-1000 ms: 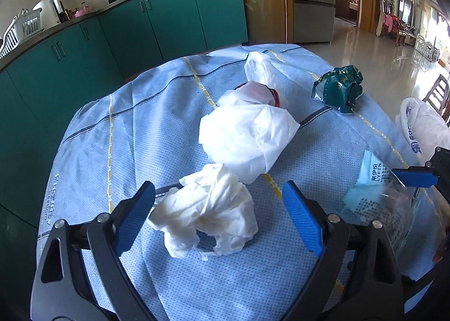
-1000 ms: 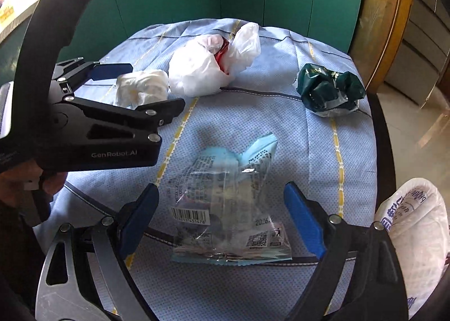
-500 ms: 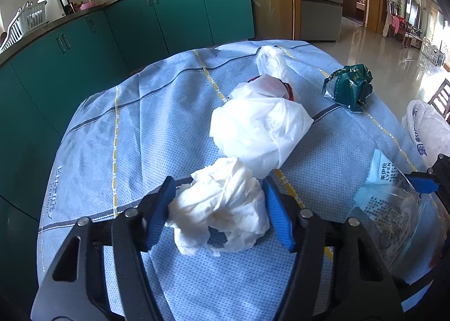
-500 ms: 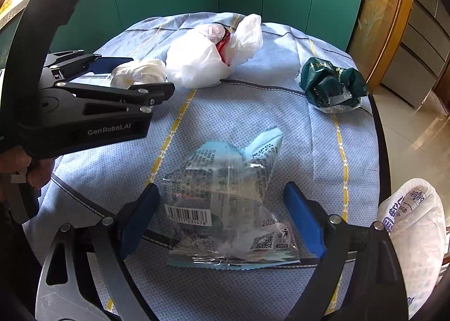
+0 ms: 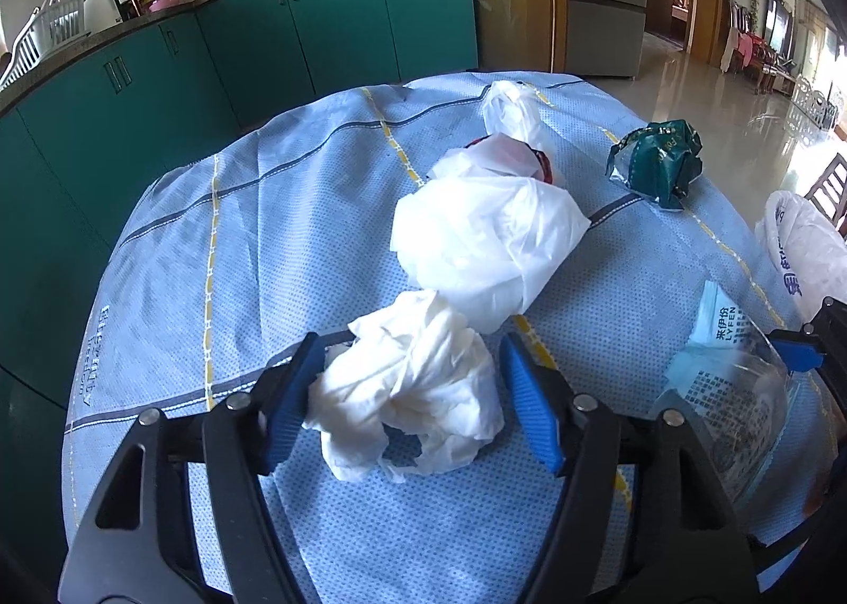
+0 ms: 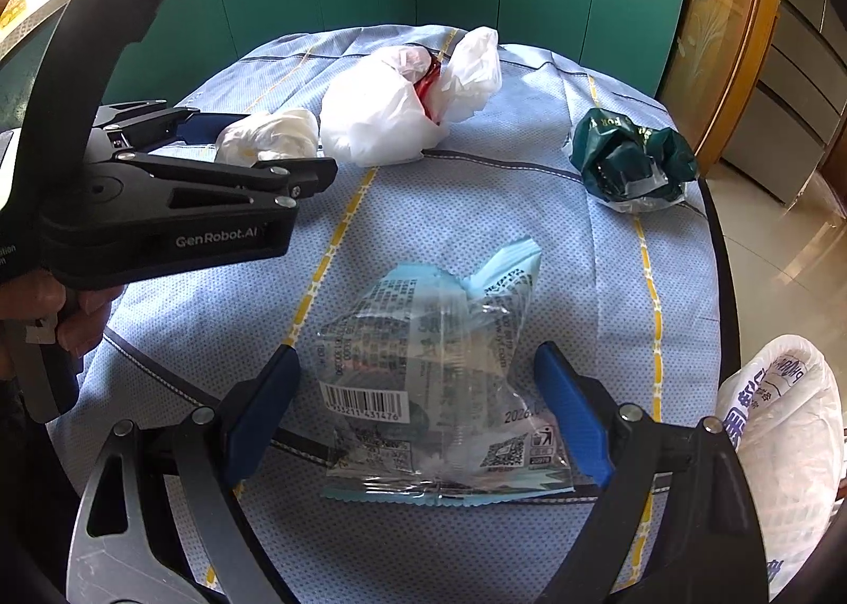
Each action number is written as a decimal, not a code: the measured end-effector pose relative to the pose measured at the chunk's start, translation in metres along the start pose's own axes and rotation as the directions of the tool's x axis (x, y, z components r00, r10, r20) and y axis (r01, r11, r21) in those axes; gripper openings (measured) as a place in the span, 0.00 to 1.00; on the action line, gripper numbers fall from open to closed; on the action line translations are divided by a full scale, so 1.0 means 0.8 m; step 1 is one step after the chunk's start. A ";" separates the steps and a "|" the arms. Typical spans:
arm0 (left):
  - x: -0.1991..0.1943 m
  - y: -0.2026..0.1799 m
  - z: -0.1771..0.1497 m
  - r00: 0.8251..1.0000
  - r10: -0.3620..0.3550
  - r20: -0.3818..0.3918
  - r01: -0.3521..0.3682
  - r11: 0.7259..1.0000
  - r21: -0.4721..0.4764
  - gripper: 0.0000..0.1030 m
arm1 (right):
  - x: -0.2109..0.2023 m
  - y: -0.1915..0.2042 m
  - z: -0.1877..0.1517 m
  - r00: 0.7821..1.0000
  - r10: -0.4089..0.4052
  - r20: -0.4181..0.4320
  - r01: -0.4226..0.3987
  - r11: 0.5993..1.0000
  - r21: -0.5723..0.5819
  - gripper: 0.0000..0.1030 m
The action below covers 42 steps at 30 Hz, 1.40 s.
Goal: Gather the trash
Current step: 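Lower the snack bag with the right tool while the left tool grasps the white tissue, then lift the white tissue with the left tool while the right tool holds the snack bag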
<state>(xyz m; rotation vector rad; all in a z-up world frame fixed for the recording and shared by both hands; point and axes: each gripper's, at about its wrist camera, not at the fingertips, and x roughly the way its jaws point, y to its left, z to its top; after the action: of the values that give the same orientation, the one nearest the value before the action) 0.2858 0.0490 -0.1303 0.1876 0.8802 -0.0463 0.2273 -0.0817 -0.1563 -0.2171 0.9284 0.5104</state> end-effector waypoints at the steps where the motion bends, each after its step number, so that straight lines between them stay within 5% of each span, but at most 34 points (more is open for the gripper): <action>1: 0.000 -0.001 0.000 1.000 0.004 0.000 -0.004 1.000 0.001 0.66 | -0.001 0.000 0.000 1.000 0.001 0.001 -0.001 1.000 0.000 0.85; 11: -0.005 0.011 0.000 1.000 0.013 -0.001 -0.013 0.999 -0.053 0.51 | -0.009 -0.004 0.000 0.999 0.033 0.025 -0.033 0.999 0.013 0.68; 18: -0.049 0.025 -0.007 0.992 0.099 0.082 -0.093 0.993 -0.076 0.50 | -0.021 -0.004 -0.001 0.997 0.052 0.049 -0.052 0.999 0.010 0.66; 24: -0.095 0.042 -0.017 0.982 0.082 0.168 -0.063 0.991 -0.117 0.51 | -0.039 -0.012 -0.007 0.995 0.057 0.083 -0.059 0.998 0.025 0.66; 30: -0.108 0.098 -0.018 0.973 0.141 0.181 -0.092 0.962 -0.256 0.51 | -0.074 -0.050 -0.016 0.989 0.040 0.140 -0.053 0.994 0.092 0.66; 36: -0.095 0.102 -0.022 0.986 0.098 0.136 -0.059 0.963 -0.264 0.51 | -0.077 -0.084 -0.026 0.992 0.036 0.124 -0.058 0.982 0.181 0.66; 42: -0.082 0.054 -0.029 0.995 -0.027 0.100 0.045 0.982 -0.182 0.51 | -0.073 -0.071 -0.023 0.991 0.050 0.122 -0.068 0.986 0.151 0.66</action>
<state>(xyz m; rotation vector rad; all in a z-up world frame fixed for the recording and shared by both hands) 0.2313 0.0932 -0.0882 -0.0039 0.7859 -0.0078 0.2147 -0.1564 -0.1221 -0.0187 0.8567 0.4982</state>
